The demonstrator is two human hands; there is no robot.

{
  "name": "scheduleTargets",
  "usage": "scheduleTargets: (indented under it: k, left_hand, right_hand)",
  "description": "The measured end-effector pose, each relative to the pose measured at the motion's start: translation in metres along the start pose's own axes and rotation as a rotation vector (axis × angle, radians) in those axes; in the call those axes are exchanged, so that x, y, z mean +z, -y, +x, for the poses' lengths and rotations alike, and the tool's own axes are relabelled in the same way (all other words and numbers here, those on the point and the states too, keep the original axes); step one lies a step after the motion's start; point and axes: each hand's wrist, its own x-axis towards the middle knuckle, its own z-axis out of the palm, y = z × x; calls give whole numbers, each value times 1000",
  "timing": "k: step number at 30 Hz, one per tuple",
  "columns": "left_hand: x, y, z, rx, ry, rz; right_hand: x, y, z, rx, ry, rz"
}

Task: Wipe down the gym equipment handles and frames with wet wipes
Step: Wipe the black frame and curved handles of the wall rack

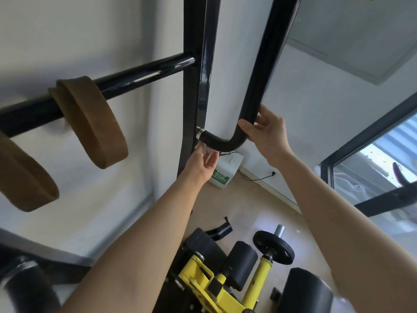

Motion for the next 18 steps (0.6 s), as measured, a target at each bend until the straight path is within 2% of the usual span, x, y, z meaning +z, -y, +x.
scheduleTargets:
  k: [3,9,13,15,18]
  left_hand:
    - [-1,7,0,-21,6,14]
    - [2,28,-11,89,-98,206]
    - [8,51,-31,100,9,339]
    - [9,53,-43,167,57,431]
    - [2,40,-53,345,14,519]
  right_hand:
    - [-1,-1,1,-11,10,-4]
    - [-2,-3,1,-17,19,-15]
    - [-3,-1,1,-8,16,-38]
    - [-4,2,1,-5,23,-50]
    - [-6,4,0,0,57,-47]
